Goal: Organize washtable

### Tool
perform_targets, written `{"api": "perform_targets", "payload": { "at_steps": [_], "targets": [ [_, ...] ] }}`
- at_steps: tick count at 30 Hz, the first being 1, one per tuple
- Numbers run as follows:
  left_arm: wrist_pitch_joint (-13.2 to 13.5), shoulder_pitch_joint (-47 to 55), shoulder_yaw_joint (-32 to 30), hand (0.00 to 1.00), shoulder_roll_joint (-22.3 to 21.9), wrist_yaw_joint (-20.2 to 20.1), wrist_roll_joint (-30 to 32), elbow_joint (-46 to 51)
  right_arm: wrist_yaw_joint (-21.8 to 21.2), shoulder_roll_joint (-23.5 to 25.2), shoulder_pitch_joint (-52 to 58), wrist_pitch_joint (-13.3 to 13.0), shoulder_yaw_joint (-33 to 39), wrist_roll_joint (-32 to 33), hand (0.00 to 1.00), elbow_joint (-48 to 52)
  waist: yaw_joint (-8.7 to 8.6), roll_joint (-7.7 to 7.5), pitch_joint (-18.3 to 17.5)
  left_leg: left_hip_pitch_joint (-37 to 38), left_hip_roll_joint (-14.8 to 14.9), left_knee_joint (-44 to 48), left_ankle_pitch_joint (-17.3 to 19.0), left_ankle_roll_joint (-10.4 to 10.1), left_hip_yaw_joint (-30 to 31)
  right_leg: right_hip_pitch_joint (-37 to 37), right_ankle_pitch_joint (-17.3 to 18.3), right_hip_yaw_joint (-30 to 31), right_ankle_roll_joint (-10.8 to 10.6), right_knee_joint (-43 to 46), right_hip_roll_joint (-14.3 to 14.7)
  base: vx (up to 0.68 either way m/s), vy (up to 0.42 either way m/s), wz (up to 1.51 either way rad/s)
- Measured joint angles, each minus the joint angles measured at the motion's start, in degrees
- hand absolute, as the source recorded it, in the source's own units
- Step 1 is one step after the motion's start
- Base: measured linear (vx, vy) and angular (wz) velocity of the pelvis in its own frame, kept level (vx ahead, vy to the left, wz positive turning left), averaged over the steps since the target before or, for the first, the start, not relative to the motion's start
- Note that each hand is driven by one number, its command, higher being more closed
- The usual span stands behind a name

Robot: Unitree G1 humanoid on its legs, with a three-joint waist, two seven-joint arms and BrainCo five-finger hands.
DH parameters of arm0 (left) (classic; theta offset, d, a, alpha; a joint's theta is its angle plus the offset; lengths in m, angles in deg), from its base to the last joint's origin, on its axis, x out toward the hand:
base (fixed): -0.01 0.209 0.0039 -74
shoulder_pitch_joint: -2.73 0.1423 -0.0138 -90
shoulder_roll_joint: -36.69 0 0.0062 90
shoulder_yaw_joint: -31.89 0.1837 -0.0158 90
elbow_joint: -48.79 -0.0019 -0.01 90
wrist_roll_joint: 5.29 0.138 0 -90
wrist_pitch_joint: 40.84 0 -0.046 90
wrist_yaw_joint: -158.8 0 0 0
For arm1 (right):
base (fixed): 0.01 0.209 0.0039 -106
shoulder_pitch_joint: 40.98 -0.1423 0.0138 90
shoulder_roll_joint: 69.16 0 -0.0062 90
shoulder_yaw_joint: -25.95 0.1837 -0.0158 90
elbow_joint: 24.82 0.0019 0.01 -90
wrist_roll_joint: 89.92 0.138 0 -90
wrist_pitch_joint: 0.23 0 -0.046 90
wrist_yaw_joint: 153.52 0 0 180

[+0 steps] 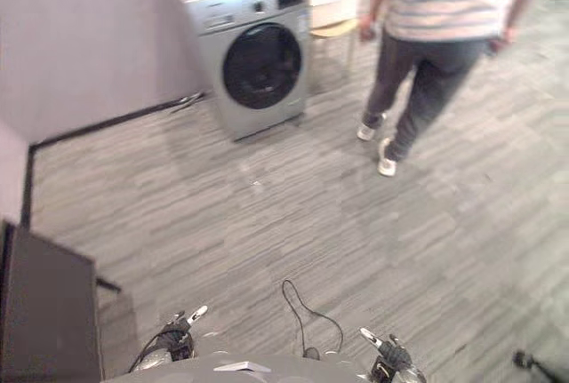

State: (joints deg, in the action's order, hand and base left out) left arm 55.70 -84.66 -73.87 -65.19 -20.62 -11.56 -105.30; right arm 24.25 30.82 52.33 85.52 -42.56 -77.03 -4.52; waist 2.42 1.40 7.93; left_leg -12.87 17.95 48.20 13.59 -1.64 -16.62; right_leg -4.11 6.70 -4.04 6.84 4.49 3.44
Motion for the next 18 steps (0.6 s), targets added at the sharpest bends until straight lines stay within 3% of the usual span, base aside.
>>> {"api": "perform_targets", "payload": {
  "at_steps": [1,2,3,4,5,6,7,10,12,15,16,17,18],
  "targets": [
    [-0.1,0.2,0.2,0.00,0.3,0.0,0.0,-0.6,0.0,0.0,-0.1,0.0,0.6,0.0,0.00,-0.2,0.08,0.03,0.0,-1.4,-3.6,-5.5,0.9,-0.1,2.2,-0.3,-0.1,3.3,-0.3,0.0,-0.2,-0.23,0.031,-1.36],
    [-0.2,0.3,0.2,0.00,0.4,0.0,0.0,-0.9,0.0,0.1,0.1,0.0,1.2,-0.1,0.00,-0.2,0.07,0.10,0.0,-1.9,-4.9,-9.2,0.8,-0.2,3.5,-0.6,0.0,4.8,-0.6,-0.1,-0.3,-0.31,0.027,-1.48],
    [-0.3,0.7,0.0,0.00,0.3,0.0,0.0,-1.1,0.0,0.4,0.8,0.0,2.4,-0.1,0.00,-0.1,0.10,0.08,0.0,-1.9,-7.7,-18.5,-0.1,-1.6,7.3,-0.9,0.7,7.6,-1.4,0.0,-0.5,-0.30,0.040,-1.28],
    [-0.2,1.4,-0.1,0.00,0.2,0.0,0.0,-1.0,0.0,0.5,1.3,0.1,3.4,-0.2,0.00,-0.2,0.08,0.32,-0.1,-1.6,-10.1,-27.0,-1.8,-4.1,12.4,-1.0,1.6,10.4,-2.3,0.3,-0.7,-0.25,0.088,-1.44],
    [-0.2,2.0,0.0,0.00,-0.2,0.0,0.1,-1.1,-0.1,0.3,1.7,0.0,3.6,-0.2,0.00,-0.2,0.20,0.82,-0.4,-1.2,-11.0,-31.9,-3.9,-4.8,15.8,-1.0,2.1,13.0,-3.3,0.7,-0.6,-0.06,0.150,-1.43],
    [-0.3,2.7,-0.1,0.00,-0.9,0.1,0.1,-1.3,-0.1,0.0,1.9,0.0,3.6,-0.3,0.00,-0.1,0.46,1.62,-0.6,-0.1,-10.9,-32.4,-7.8,-3.7,16.0,-1.2,2.9,15.4,-4.8,1.6,-0.3,0.16,0.218,-1.47],
    [-0.3,3.8,-0.4,0.00,-0.8,0.0,0.0,-1.7,0.0,0.1,2.1,0.1,3.6,-0.5,0.00,-0.1,0.40,1.17,-1.0,1.2,-11.2,-32.1,-10.2,-2.2,13.5,-1.3,4.2,18.0,-6.3,3.0,-1.0,0.25,0.201,-1.18],
    [-0.3,3.6,0.7,0.00,1.4,0.0,1.1,-1.9,0.0,1.9,2.6,0.0,3.7,-0.5,0.00,0.0,-0.36,-1.90,-2.8,3.6,-14.0,-36.2,-9.6,-0.9,8.9,0.2,4.6,19.0,-7.4,3.6,-5.0,0.31,0.162,-0.75],
    [-0.3,2.2,3.0,0.00,2.0,0.1,1.1,-2.3,-0.1,2.2,2.6,0.0,3.6,-0.5,0.00,0.2,-0.48,-2.27,-3.3,6.2,-15.2,-40.1,-9.7,0.0,6.3,1.5,4.5,19.1,-7.5,5.7,-5.9,0.30,0.130,-0.64],
    [-0.2,0.2,6.8,0.00,2.1,0.1,1.1,-2.5,0.0,1.9,2.5,-0.1,3.3,-0.4,0.00,1.7,-0.97,-1.10,-2.7,10.9,-15.6,-43.8,-9.6,1.0,1.8,8.6,5.2,18.8,-8.9,21.5,-4.6,0.19,0.086,-0.65],
    [-0.2,-0.4,7.3,0.00,2.2,0.1,0.9,-2.6,-0.1,2.0,2.5,-0.1,3.0,-0.4,0.00,2.3,-1.46,-1.21,-2.1,12.4,-15.7,-44.1,-9.2,1.5,0.5,12.3,4.5,18.3,-12.3,29.3,-4.3,0.17,0.052,-0.59],
    [-0.2,-0.8,8.0,0.00,2.2,0.1,0.6,-2.7,-0.1,2.0,2.1,-0.1,2.1,-0.3,0.00,2.9,-3.00,-1.12,-1.2,14.0,-15.5,-44.2,-8.7,2.1,-0.5,16.5,2.0,15.8,-17.4,38.2,-4.7,0.16,0.045,-0.50],
    [-0.1,-1.3,9.2,0.00,2.5,0.1,0.4,-2.6,-0.1,1.2,0.9,0.2,2.0,-0.3,0.00,3.2,-3.97,-1.45,-0.7,15.6,-15.4,-44.6,-8.5,2.3,-1.4,18.9,1.4,13.3,-18.4,42.9,-5.3,0.19,0.021,-0.55]
  ]
}}
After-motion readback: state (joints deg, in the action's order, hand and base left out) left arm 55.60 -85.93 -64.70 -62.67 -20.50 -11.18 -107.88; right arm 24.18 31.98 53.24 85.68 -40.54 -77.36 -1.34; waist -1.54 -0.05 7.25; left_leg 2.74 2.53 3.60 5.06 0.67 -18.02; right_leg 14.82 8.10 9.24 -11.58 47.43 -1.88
